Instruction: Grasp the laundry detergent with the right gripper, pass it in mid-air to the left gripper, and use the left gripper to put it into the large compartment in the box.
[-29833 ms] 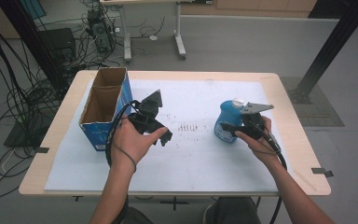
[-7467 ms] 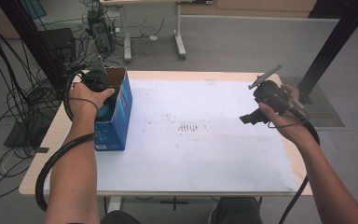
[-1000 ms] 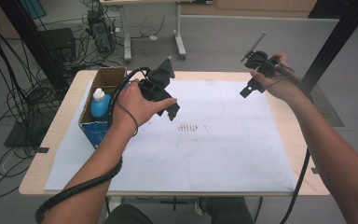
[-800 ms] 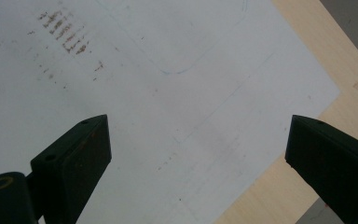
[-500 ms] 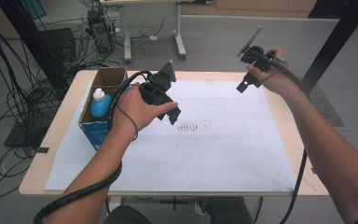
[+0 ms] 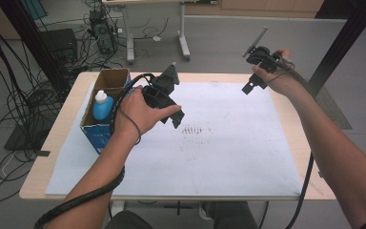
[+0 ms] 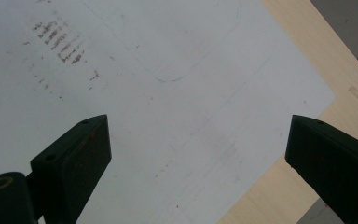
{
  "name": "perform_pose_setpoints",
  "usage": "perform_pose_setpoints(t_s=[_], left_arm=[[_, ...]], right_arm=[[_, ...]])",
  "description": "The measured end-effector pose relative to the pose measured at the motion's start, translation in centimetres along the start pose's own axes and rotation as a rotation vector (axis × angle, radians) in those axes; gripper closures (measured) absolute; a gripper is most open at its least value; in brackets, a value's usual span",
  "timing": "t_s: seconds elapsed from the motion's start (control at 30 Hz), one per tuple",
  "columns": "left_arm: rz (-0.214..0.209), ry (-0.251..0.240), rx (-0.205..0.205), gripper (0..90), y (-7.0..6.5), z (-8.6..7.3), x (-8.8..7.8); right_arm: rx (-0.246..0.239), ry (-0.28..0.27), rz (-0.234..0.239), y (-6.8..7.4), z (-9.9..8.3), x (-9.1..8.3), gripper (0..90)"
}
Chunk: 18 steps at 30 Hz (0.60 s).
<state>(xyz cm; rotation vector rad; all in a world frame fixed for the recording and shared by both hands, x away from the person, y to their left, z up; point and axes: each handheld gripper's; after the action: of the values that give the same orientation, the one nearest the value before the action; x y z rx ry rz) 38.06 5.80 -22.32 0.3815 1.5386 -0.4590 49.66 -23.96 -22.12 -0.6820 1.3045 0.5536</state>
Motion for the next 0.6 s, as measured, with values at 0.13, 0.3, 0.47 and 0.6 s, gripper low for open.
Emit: perform_pose_setpoints(t_s=[0.13,0.3,0.47,0.6], left_arm=[[-0.001,0.001,0.005,13.4,-0.22,0.05,0.02],[-0.001,0.001,0.009,13.5,-0.32,0.21,-0.03],[-0.004,-0.002,0.006,13.5,-0.2,0.34,-0.13],[-0.007,-0.007,0.005,13.4,-0.12,0.36,-0.13]], right_arm=[[0.001,0.002,0.001,0.01,-0.03,-0.06,6.7],[0.002,-0.002,0.004,-0.08,-0.08,-0.09,6.7],[0.002,0.001,0.003,-0.14,-0.1,-0.01,6.7],[0.001,0.002,0.003,-0.16,-0.05,0.03,6.7]])
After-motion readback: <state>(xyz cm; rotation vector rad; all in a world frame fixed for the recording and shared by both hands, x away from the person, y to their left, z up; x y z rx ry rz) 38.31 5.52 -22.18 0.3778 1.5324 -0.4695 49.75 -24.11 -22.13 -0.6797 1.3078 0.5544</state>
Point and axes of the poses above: each handheld gripper's, and its own axes: x roughly forward along the jaws, z roughly out of its top, y roughly to its left, and after that the axes turned 12 degrees about y, right-handed
